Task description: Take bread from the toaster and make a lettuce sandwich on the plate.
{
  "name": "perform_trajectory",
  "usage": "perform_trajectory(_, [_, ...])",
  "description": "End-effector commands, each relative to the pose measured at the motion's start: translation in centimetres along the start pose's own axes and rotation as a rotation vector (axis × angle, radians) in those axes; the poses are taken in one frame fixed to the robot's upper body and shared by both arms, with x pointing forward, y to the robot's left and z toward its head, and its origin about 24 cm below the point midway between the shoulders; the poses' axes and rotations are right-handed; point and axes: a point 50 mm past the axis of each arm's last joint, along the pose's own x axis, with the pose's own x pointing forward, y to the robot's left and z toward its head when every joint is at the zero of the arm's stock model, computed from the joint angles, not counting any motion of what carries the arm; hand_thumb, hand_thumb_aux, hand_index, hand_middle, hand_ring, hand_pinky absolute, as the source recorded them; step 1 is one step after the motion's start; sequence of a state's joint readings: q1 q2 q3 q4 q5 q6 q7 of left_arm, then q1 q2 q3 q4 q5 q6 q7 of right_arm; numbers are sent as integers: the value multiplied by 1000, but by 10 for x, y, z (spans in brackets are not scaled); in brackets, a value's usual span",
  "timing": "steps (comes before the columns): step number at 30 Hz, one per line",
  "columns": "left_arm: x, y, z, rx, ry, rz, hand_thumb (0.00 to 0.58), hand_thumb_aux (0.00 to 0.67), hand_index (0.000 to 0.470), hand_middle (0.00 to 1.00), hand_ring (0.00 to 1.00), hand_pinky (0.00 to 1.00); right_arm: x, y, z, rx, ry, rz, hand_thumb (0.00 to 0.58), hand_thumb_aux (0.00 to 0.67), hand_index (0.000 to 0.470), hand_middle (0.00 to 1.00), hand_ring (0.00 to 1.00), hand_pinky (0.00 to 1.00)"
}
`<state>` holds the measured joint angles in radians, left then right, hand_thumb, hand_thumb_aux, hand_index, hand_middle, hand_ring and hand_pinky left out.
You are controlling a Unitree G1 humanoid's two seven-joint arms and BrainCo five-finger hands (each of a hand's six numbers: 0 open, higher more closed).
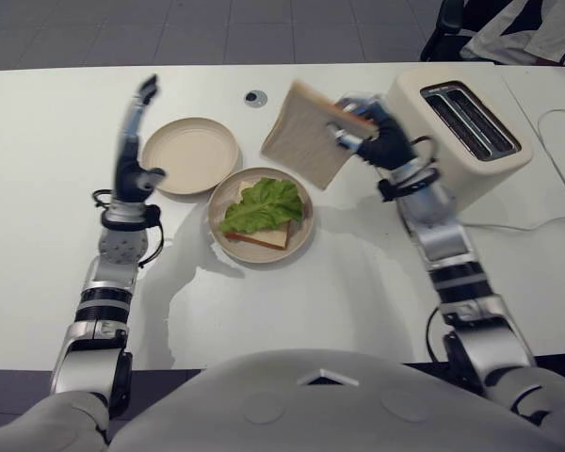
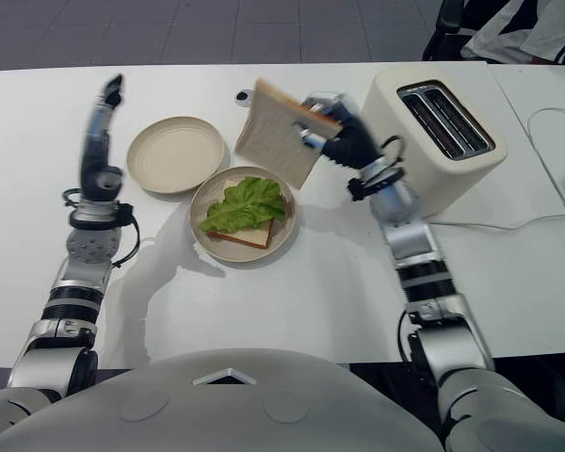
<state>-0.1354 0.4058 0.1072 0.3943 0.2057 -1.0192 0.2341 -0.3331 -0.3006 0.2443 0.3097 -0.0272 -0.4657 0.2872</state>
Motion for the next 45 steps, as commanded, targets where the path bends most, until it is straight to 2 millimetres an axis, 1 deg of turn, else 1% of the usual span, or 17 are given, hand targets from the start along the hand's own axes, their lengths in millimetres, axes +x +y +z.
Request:
perform_trajectory(1, [-2,-12,11,25,-74,-125,0,0,0,0,0,0,15,36,-31,147,136,184,580,670,470,1000,1000,1000])
perform_trajectory(8, [-28,-65,17,17,-59,-557,0,0,0,0,0,0,15,57,-53,123,242,236,580,670,470,1000,1000,1000])
perform_trajectory(13, [-86,-94,-11,55,200,-1019,9,5,4,0,0,0,8,50,-52,-9,219,242,580,670,470,1000,1000,1000])
perform_trajectory(14, [-96,-95,-21,92,266,-1093,164,102,72,0,0,0,7,50,-52,-28,215,252,577,625,439,973,973,973])
perform_trajectory(15, [-106,-96,-29,130,310,-1167,212,137,96,0,0,0,6,49,-51,-49,212,261,438,339,238,682,682,682])
perform_trajectory(16, [-110,-96,-33,152,336,-1197,425,323,227,0,0,0,6,48,-51,-64,212,258,0,0,0,0,0,0])
perform_trajectory(25, [-103,-93,-34,162,308,-1127,452,355,249,0,0,0,-6,-50,-32,-394,143,-434,0,0,0,0,0,0])
perform_trajectory(26, [-93,-93,-32,168,274,-1074,316,218,153,0,0,0,-9,-41,-26,-414,98,-398,0,0,0,0,0,0])
perform_trajectory(27, [-84,-94,-30,166,240,-1019,0,0,0,0,0,0,-11,-32,-22,-425,63,-359,0,0,0,0,0,0])
perform_trajectory(30, [-46,-100,-3,-22,76,-716,0,0,0,0,0,0,-15,-4,-8,-354,-23,-233,0,0,0,0,0,0])
perform_trajectory(31, [-33,-99,12,-157,17,-582,0,0,0,0,0,0,-16,4,-3,-288,-46,-179,0,0,0,573,573,573])
perform_trajectory(32, [-22,-95,27,-309,-24,-459,0,0,0,200,200,200,-19,13,4,-190,-74,-119,580,670,470,1000,1000,1000])
perform_trajectory(33, [-18,-91,37,-420,-50,-411,216,139,98,1000,1000,1000,-21,19,10,-117,-100,-58,580,670,470,1000,1000,1000])
perform_trajectory(34, [-18,-85,43,-515,-54,-397,500,420,295,1000,1000,1000,-26,26,17,-53,-145,17,580,670,470,1000,1000,1000])
perform_trajectory(35, [-24,-76,44,-586,-23,-435,580,670,470,1000,1000,1000,-35,37,27,-15,-211,143,580,670,470,1000,1000,1000])
perform_trajectory(39, [-89,-41,3,-490,334,-810,580,670,470,1000,1000,1000,-86,108,11,13,-188,723,580,670,470,1000,1000,1000])
perform_trajectory(45, [-133,-7,-15,-234,586,-1134,580,670,470,1000,1000,1000,-103,131,-10,-20,-90,894,580,670,470,1000,1000,1000])
